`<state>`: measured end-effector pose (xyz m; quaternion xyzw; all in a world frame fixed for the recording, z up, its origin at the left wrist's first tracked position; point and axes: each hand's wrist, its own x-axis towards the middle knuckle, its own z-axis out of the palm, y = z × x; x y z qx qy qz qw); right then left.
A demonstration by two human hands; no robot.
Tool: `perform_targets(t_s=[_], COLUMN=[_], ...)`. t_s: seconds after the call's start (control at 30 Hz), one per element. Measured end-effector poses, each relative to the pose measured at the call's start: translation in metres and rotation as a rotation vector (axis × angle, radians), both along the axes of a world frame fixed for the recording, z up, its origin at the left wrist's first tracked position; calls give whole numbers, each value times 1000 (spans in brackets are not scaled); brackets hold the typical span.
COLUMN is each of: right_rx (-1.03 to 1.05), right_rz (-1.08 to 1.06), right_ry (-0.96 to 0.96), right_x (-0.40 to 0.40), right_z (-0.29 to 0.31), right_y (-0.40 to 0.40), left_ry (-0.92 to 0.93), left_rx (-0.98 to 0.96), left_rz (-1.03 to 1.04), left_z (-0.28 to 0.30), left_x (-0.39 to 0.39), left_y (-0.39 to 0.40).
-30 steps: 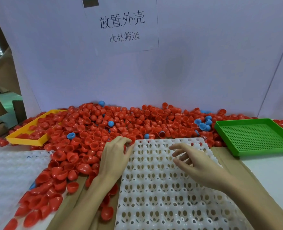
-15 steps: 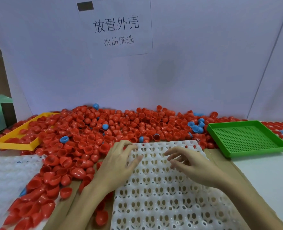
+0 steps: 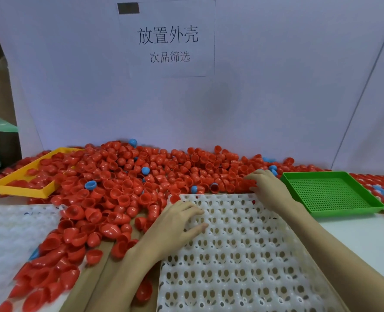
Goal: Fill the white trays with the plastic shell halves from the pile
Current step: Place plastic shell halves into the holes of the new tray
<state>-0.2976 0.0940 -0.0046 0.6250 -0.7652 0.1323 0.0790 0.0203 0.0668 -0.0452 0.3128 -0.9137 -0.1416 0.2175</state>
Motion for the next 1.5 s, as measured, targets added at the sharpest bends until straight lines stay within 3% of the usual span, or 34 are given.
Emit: perform_targets(t_s=[0.27, 0.53, 0.67, 0.93, 1.07, 1.13, 1.2, 1.3, 1.5], right_rx=[15, -340, -239, -65, -150, -201, -190, -142, -18], right_rz=[52, 79, 236, 454, 404, 348, 341, 327, 332], right_ry=[-24, -629, -732, -1073, -1072, -1037, -1069, -1087, -962], right_x=[1, 38, 69, 105, 108, 104, 100, 97, 99], right_z=[2, 11, 16, 22, 16, 15, 14, 9, 7], right_y=[-11, 6, 34, 75, 80, 82, 84, 85, 77], left_ry=[-22, 10, 126, 504, 576, 695, 860, 988, 876], left_rx=[-13, -104, -207, 101, 216, 285, 462, 759, 531], left_rz=[8, -1, 15, -36, 58, 232, 406, 423, 355], left_z=[3, 7, 15, 25, 26, 28, 32, 38, 37], left_x=[-1, 0, 1, -13, -13, -6, 8, 29, 25], left_y=[4, 10, 13, 36, 31, 20, 3, -14, -15])
